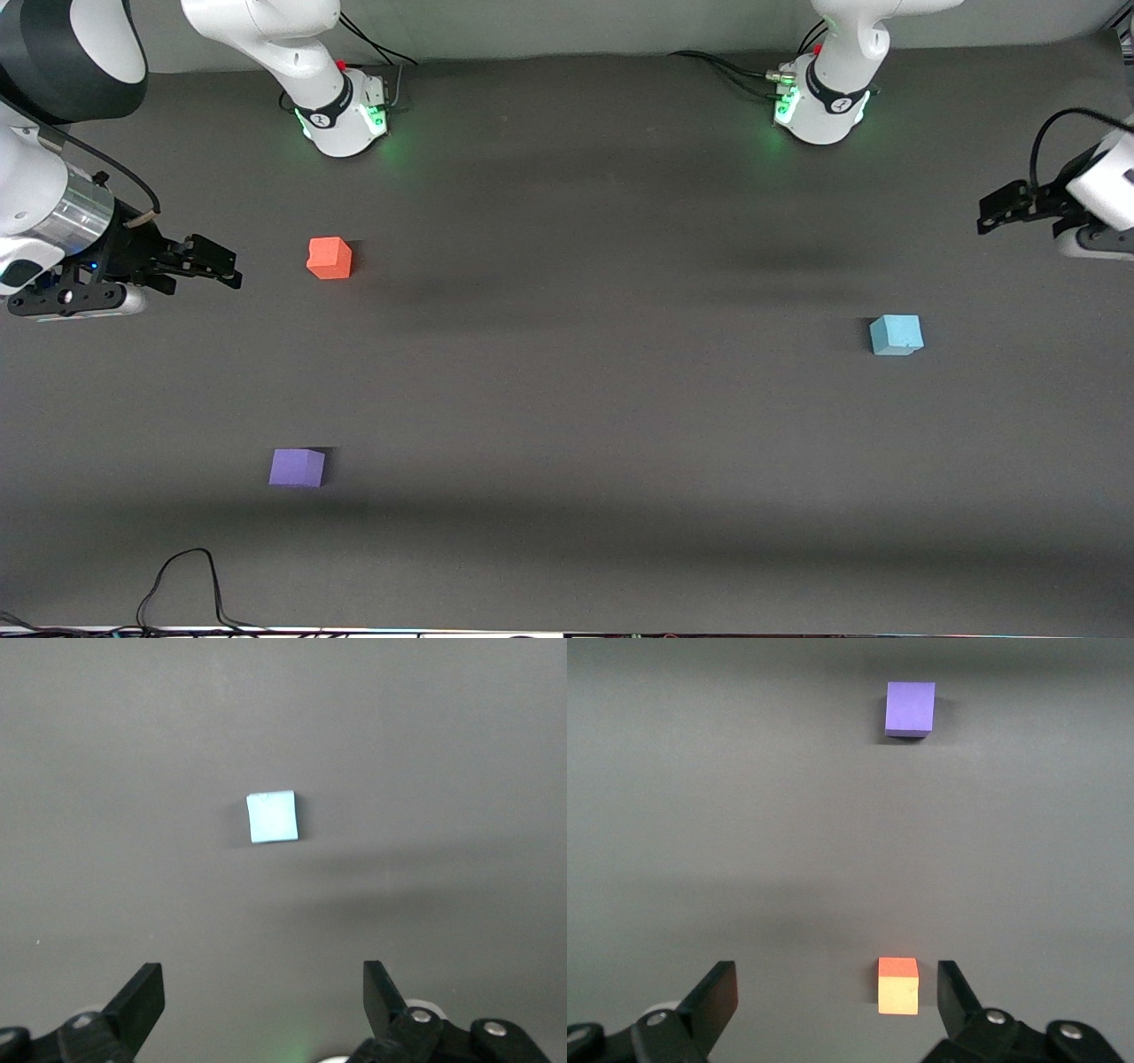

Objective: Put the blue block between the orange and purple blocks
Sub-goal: 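Lower the left gripper onto the light blue cube and close it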

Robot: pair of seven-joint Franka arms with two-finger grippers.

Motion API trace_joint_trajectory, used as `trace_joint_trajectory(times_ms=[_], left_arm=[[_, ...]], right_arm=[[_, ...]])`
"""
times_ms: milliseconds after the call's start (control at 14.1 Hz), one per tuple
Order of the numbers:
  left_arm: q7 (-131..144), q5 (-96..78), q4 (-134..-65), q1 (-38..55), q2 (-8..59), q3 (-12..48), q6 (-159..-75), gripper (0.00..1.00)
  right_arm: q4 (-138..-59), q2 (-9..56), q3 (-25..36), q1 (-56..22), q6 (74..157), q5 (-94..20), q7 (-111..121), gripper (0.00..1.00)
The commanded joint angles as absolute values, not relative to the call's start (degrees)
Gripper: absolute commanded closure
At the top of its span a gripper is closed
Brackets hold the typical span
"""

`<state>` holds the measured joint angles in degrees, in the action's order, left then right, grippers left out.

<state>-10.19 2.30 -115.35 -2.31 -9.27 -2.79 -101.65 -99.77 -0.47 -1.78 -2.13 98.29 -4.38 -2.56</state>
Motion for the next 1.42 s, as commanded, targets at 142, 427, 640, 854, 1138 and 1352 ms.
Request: trace_joint_trajectory(times_ms=[142, 427, 640, 854, 1138, 1352], left_arm=[[-10.9, 4.2, -130.6, -2.1, -7.8, -2.9, -120.7, 0.00], [-11.1, 4.4, -132.4, -2.1, 3.4, -2.9, -133.9, 0.00], [-12.0, 4.6, -132.9, -2.9, 9.6, -2.9, -142.1, 0.00], [-12.2, 4.6, -133.2, -3.3, 15.1, -2.9, -149.1, 0.00], [-12.1, 4.6, -134.1, -3.3, 18.3, -2.9, -153.1, 0.00], [-12.1, 4.5, -134.1, -3.3, 18.3, -2.9, -152.3, 0.33]], right_arm=[[-99.1, -0.2, -1.5, -1.7, 97.7, -5.5, -1.0, 0.00], [-99.1, -0.4, -1.1, -1.6, 97.6, -5.4, -0.9, 0.00], [-99.2, -0.4, -1.1, -1.6, 97.6, -5.2, -0.6, 0.00], [-99.1, -0.4, -1.1, -1.8, 97.6, -5.0, -0.6, 0.00], [-99.1, -0.5, -1.0, -1.7, 97.6, -4.2, -0.6, 0.00], [-99.0, -0.3, -0.8, -1.5, 97.6, -3.7, -0.6, 0.00]])
